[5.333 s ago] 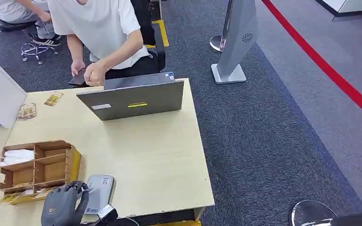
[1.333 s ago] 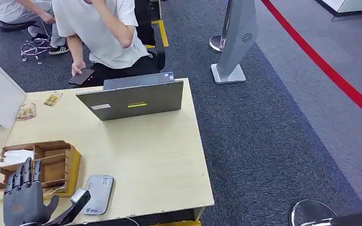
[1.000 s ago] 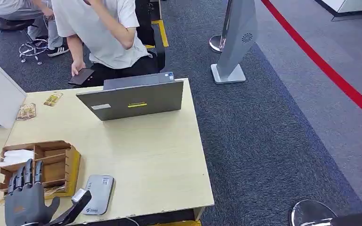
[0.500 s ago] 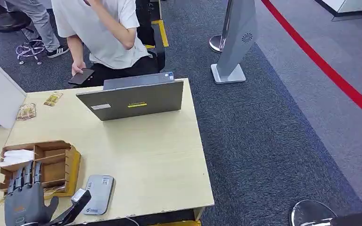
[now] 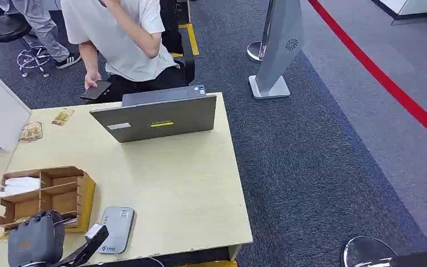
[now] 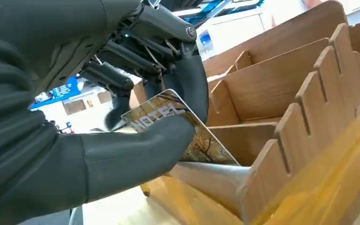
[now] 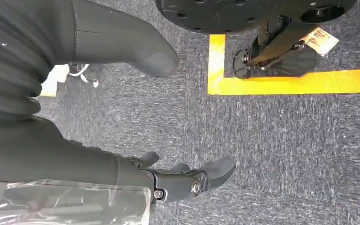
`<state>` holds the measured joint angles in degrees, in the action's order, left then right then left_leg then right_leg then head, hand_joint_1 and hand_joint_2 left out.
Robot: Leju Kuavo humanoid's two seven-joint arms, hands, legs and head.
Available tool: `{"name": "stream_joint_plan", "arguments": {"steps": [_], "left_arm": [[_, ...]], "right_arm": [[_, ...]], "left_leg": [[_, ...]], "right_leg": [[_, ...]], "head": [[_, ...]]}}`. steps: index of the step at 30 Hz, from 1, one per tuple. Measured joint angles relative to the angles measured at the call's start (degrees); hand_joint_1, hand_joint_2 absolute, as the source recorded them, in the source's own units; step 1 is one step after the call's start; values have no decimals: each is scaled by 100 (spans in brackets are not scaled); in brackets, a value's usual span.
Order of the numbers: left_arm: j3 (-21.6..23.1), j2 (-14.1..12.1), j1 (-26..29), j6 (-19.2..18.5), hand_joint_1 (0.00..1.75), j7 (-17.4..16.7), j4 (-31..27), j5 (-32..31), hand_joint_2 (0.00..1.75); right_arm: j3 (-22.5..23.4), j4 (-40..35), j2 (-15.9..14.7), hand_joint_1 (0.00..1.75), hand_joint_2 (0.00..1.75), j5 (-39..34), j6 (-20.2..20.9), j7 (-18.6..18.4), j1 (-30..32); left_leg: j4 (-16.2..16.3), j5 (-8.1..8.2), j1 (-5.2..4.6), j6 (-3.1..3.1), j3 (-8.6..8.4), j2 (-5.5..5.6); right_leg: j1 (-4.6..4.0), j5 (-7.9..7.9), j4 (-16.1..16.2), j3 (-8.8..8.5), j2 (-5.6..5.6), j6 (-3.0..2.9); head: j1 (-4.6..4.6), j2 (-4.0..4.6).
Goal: Pass the card to the sensor for recognition and then transmit it.
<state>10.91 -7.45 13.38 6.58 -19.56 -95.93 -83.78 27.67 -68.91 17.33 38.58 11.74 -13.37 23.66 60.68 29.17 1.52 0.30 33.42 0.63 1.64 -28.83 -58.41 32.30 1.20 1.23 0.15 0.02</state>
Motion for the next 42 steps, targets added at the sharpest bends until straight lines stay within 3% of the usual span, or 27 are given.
{"name": "stream_joint_plan", "arguments": {"steps": [14, 17, 21, 24, 29, 32, 37, 40, 42], "left_arm": [[0, -20, -59, -72, 175, 7, -169, 13, 175], [2, -79, -140, -351, 175, 74, -607, -74, 175], [113, -251, -537, -1135, 175, 125, -1275, -24, 175], [247, -402, -874, -1506, 175, 125, -1681, 105, 175], [609, -782, -1833, -2146, 175, 5, -2253, 758, 175], [699, -890, -2559, -2339, 175, -118, -2297, 883, 175], [817, -977, -3263, -2341, 175, -280, -2275, 703, 175], [835, -1093, -3685, -1925, 175, -304, -1918, 146, 175], [835, -1154, -4021, -1593, 175, -210, -1354, -88, 175]], "right_arm": [[-2, -33, 0, 0, 175, -7, 0, -44, 37], [-53, -105, 0, 0, 175, -78, -41, -118, 92], [-105, -170, 0, 0, 175, -127, -61, -182, 151], [-133, -208, 0, 0, 175, -129, -61, -201, 184], [-140, -238, 0, 0, 175, -76, -31, -197, 223], [-140, -238, 0, 0, 175, 42, 44, -118, 228], [-140, -234, 0, 0, 175, 204, 166, -42, 224], [-116, -146, 0, 0, 175, 534, 265, 206, 134], [-41, 20, 0, 0, 175, 757, 324, 391, 5]], "left_leg": [[0, 0, 0, 0, -1, 0], [1, -1, 1, 0, -1, 2], [1, -3, 1, 1, -1, 3], [1, -9, 1, 4, -3, 2], [2, -20, 1, 2, 0, 12], [2, -25, 1, 3, 2, 10], [2, -29, 1, 2, 1, 6], [2, -30, 1, 4, 0, 5], [2, -37, 1, 6, -1, 6]], "right_leg": [[0, 0, 0, 0, -1, 0], [-1, 0, 0, 1, -1, 0], [-1, 4, -1, 0, -3, -1], [-1, 8, -1, 0, -2, 0], [-1, 13, -1, 1, -13, -1], [-1, 24, -2, 1, -12, -2], [-1, 28, -2, 5, -7, -2], [-1, 29, -2, 5, -6, -2], [-1, 31, -2, 5, -6, 0]], "head": [[0, 0], [0, 0], [0, 0], [0, 0], [0, 0], [-2, 0], [-2, 0], [0, 0], [0, 0]]}}
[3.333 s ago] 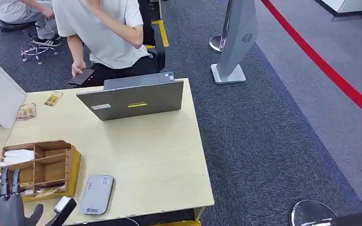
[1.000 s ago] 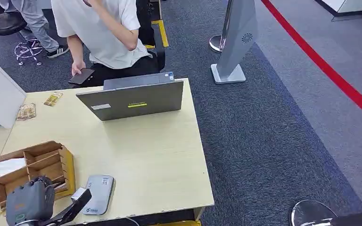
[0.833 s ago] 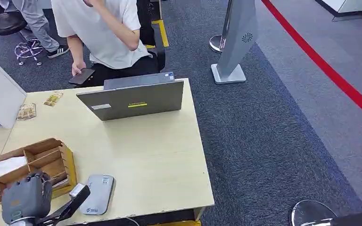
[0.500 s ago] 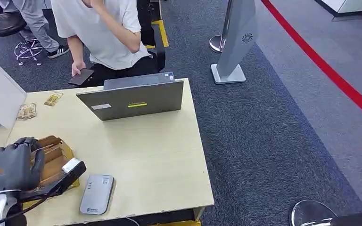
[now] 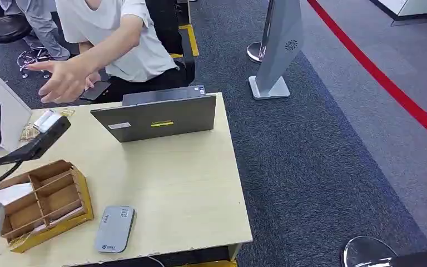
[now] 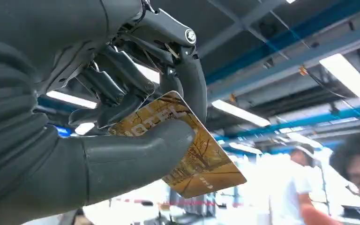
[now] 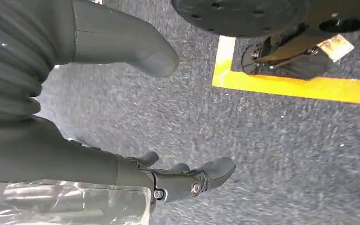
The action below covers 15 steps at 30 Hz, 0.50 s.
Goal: Pass the card to the sensor for recognition and then transmit it.
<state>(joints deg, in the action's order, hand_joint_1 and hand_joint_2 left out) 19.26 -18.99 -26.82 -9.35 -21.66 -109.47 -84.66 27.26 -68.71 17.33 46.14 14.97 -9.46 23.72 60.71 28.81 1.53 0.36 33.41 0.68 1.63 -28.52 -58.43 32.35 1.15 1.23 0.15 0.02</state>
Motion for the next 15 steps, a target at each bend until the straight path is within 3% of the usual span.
{"name": "stream_joint_plan", "arguments": {"steps": [3, 7, 8, 15], "left_arm": [[0, -22, -347, 275, 175, 157, 813, -313, 175], [2, 37, -626, 336, 175, 192, 1670, -476, 175], [2, 46, -642, 332, 0, 192, 1759, -480, 175], [7, 136, -655, 231, 0, 378, 1833, -186, 175]], "right_arm": [[120, 194, 0, 0, 175, 157, 44, 179, -142], [321, 452, 0, 0, 175, 279, 35, 218, -266], [355, 486, 0, 0, 175, 293, 35, 233, -278], [522, 551, 0, 0, 175, 297, 149, 172, -297]], "left_leg": [[0, -7, 0, 3, 0, -2], [0, -11, 0, -2, 2, -4], [0, -11, 0, -2, 3, -3], [0, -10, -2, -3, 10, -5]], "right_leg": [[0, 9, -1, 2, 3, -3], [0, 13, -2, 2, 8, 0], [0, 12, -1, 1, 7, 0], [2, 13, 1, 6, 8, 1]], "head": [[0, 0], [-2, 2], [0, 0], [-2, 0]]}}
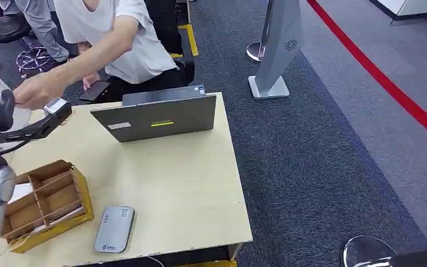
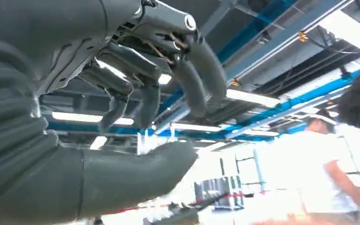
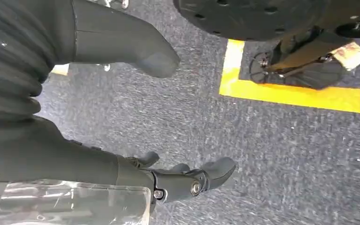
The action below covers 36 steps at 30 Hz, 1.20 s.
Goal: Pass the card to the sensor for recognition and then transmit it.
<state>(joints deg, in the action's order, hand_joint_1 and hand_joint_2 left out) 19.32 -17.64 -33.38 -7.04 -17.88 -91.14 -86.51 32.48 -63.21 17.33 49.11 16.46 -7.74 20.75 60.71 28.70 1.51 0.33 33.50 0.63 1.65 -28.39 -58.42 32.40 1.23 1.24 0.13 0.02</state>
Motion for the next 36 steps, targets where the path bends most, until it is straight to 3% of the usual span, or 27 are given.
{"name": "stream_joint_plan", "arguments": {"steps": [5, 10, 15, 17, 18, 19, 20, 21, 22, 23, 24, 25, 26, 27, 28, 30, 31, 33, 34, 36], "left_arm": [[0, 20, 304, -22, 0, 59, -681, 421, 175], [-2, -101, 1046, 0, 0, 175, -1759, 997, 175], [-440, -524, 2727, 952, 0, 339, -3005, 1450, 175], [-983, -573, 3857, 1711, 0, 488, -3422, 1688, 175], [-1341, -518, 4441, 2084, 0, 667, -3619, 1958, 175], [-1824, -334, 4965, 2345, 0, 1074, -3766, 2427, 175], [-2317, -34, 5338, 2308, 0, 1658, -3864, 2970, 175], [-2968, 435, 5531, 1977, 0, 2468, -3937, 3587, 175], [-3721, 976, 5511, 1384, 0, 3222, -3985, 4091, 175], [-4500, 1418, 5411, 759, 0, 3659, -3998, 4579, 175], [-5363, 1783, 5252, -470, 0, 4020, -3992, 5180, 175], [-6088, 2040, 5078, -1374, 0, 3973, -3974, 5650, 175], [-6826, 2314, 4862, -2147, 0, 3684, -3891, 6010, 175], [-7378, 2512, 4695, -2562, 0, 3474, -3789, 6140, 175], [-7928, 2722, 4525, -2728, 0, 3423, -3672, 6144, 175], [-8708, 3032, 4293, -2597, 0, 3239, -3509, 6278, 175], [-9051, 3125, 4132, -2506, 0, 2832, -3351, 6668, 0], [-9590, 3321, 3896, -2078, 0, 1711, -2718, 7577, 0], [-9784, 3396, 3838, -1816, 0, 1370, -2338, 7695, 175], [-10116, 3546, 3716, -1229, 0, 1025, -1292, 7341, 175]], "right_arm": [[4, 11, 0, 0, 175, -135, -100, -76, 9], [-2, 17, 0, 0, 175, -507, -269, -206, 58], [-201, -96, 0, 0, 175, -1139, -481, -572, 300], [-326, -219, 0, 0, 175, -1465, -623, -842, 429], [-391, -300, 0, 0, 175, -1600, -687, -984, 521], [-463, -397, 0, 0, 175, -1718, -739, -1142, 623], [-509, -482, 0, 0, 175, -1776, -761, -1243, 718], [-551, -562, 0, 0, 175, -1812, -787, -1332, 802], [-577, -632, 0, 0, 175, -1845, -793, -1392, 850], [-586, -680, 0, 0, 175, -1856, -791, -1423, 869], [-588, -748, 0, 0, 175, -1856, -787, -1438, 875], [-588, -794, 0, 0, 175, -1851, -774, -1441, 877], [-588, -835, 0, 0, 175, -1834, -732, -1441, 881], [-588, -855, 0, 0, 175, -1810, -715, -1440, 883], [-588, -885, 0, 0, 175, -1775, -686, -1438, 882], [-588, -925, 0, 0, 175, -1751, -676, -1421, 884], [-588, -936, 0, 0, 175, -1751, -667, -1375, 880], [-588, -933, 0, 0, 175, -1746, -671, -1287, 846], [-588, -933, 0, 0, 0, -1723, -680, -1242, 831], [-588, -916, 0, 0, 0, -1578, -658, -1106, 795]], "left_leg": [[0, 1, 1, 0, 2, 0], [-5, 5, 1, 0, 12, -1], [-8, 22, 1, 3, 0, -27], [-16, 45, 0, 14, -16, -50], [-17, 60, 0, 9, -27, -70], [-16, 64, 0, 11, -32, -71], [-16, 67, -1, 6, -34, -67], [-16, 68, -1, 4, -28, -54], [-15, 70, 0, 0, -25, -35], [-15, 74, 1, -5, -27, -35], [-15, 74, 1, -6, -26, -38], [-15, 75, -1, -6, -31, -47], [-15, 75, -2, -6, -36, -56], [-15, 74, -1, -6, -37, -58], [-15, 74, 1, -5, -39, -58], [-15, 70, 2, -6, -42, -54], [-15, 67, 0, -10, -42, -42], [-16, 68, -5, -9, -52, -37], [-17, 68, -7, -9, -57, -39], [-19, 68, -11, -10, -61, -40]], "right_leg": [[-1, -1, 0, 0, 0, 1], [-1, -4, -3, -2, 0, 1], [-1, -20, -3, -2, 21, -2], [0, -36, -4, -9, 41, -19], [0, -43, -2, -11, 57, -12], [1, -49, -1, -13, 63, -7], [1, -53, 1, -12, 58, -4], [1, -65, 5, -5, 47, 13], [1, -67, 7, -8, 36, 14], [0, -67, 8, -12, 32, 14], [0, -67, 9, -14, 32, 13], [1, -65, 9, -15, 39, 12], [1, -63, 9, -17, 41, 11], [1, -59, 8, -18, 41, 6], [-2, -58, 7, -18, 41, 4], [-3, -53, 7, -21, 38, -2], [-1, -53, 6, -27, 27, -1], [2, -54, 6, -45, 22, -1], [4, -54, 6, -47, 23, -1], [7, -55, 6, -49, 24, -1]], "head": [[0, 0], [-2, 0], [-2, 0], [0, 0], [9, 0], [9, 0], [13, 0], [11, 0], [9, 0], [-4, 2], [-22, 0], [-20, 2], [-9, 0], [-9, 0], [-9, 2], [-7, 0], [-9, 0], [-7, 0], [2, 0], [11, 0]]}}
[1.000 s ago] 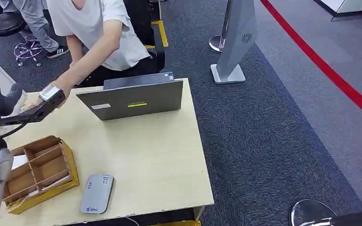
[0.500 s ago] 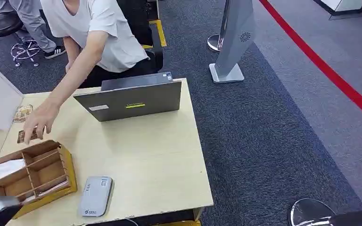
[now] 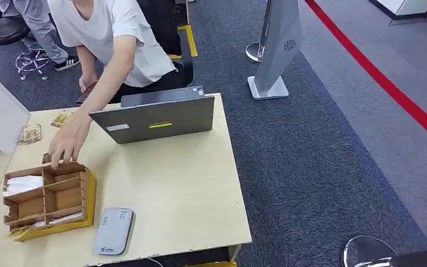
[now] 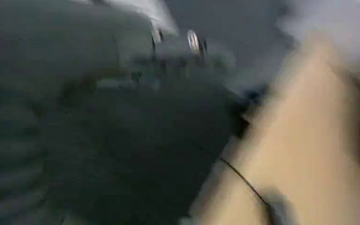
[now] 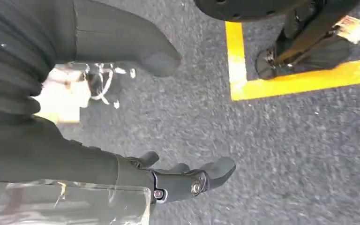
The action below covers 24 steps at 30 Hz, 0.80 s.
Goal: Pass the card to the sensor for recognition and then transmit it.
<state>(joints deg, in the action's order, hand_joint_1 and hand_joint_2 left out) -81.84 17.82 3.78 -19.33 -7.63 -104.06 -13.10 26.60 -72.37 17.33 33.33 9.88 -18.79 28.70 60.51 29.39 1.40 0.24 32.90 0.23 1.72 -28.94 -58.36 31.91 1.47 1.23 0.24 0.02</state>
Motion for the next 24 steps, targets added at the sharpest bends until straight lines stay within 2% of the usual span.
{"name": "stream_joint_plan", "arguments": {"steps": [2, 3, 4, 6, 10, 11, 17, 24], "left_arm": [[-144, 178, -35, 755, 0, 63, 1402, -289, 175], [-144, 234, -64, 1028, 0, 171, 1887, -415, 175], [-144, 291, -108, 1368, 0, 331, 2511, -656, 175], [-124, 371, -130, 1723, 0, 518, 3625, -1131, 175], [224, 360, -151, 1791, 0, 577, 4919, -1129, 175], [336, 336, -160, 1798, 0, 593, 5163, -1087, 0], [1128, 113, -145, 1820, 0, 608, 6039, -793, 0], [2176, -173, -74, 1837, 0, 619, 6544, -447, 0]], "right_arm": [[0, 41, 0, 0, 0, 244, 131, 281, -44], [0, 59, 0, 0, 0, 326, 177, 398, -61], [0, 85, 0, 0, 175, 429, 205, 544, -83], [0, 139, 0, 0, 175, 568, 273, 727, -140], [-85, 420, -7, 0, 175, 402, 247, 832, -257], [-120, 494, -11, 0, 0, 327, 221, 868, -291], [-312, 966, -46, 0, 0, -131, 63, 992, -491], [-612, 1543, -223, 0, 0, -661, -107, 1134, -723]], "left_leg": [[-1, 1, -3, -3, 1, 16], [0, 1, -5, -3, 1, 35], [0, -3, -6, -10, 1, 47], [0, -4, -10, -12, -6, 47], [1, -7, -11, -18, -6, 47], [1, -7, -11, -17, -10, 46], [1, -8, -8, -16, -16, 46], [1, -8, -8, -17, -12, 46]], "right_leg": [[3, -12, 4, 3, -11, 16], [7, -12, 5, -4, -29, 16], [8, -13, 9, -13, -42, 16], [10, -10, 17, -18, -44, 19], [11, -4, 21, -25, -44, 25], [11, -4, 21, -27, -43, 24], [9, -4, 15, -32, -43, 23], [9, -4, 13, -38, -43, 23]], "head": [[9, 2], [0, 0], [-9, 0], [-15, 2], [-18, 0], [-15, 2], [-9, 0], [-9, 2]]}}
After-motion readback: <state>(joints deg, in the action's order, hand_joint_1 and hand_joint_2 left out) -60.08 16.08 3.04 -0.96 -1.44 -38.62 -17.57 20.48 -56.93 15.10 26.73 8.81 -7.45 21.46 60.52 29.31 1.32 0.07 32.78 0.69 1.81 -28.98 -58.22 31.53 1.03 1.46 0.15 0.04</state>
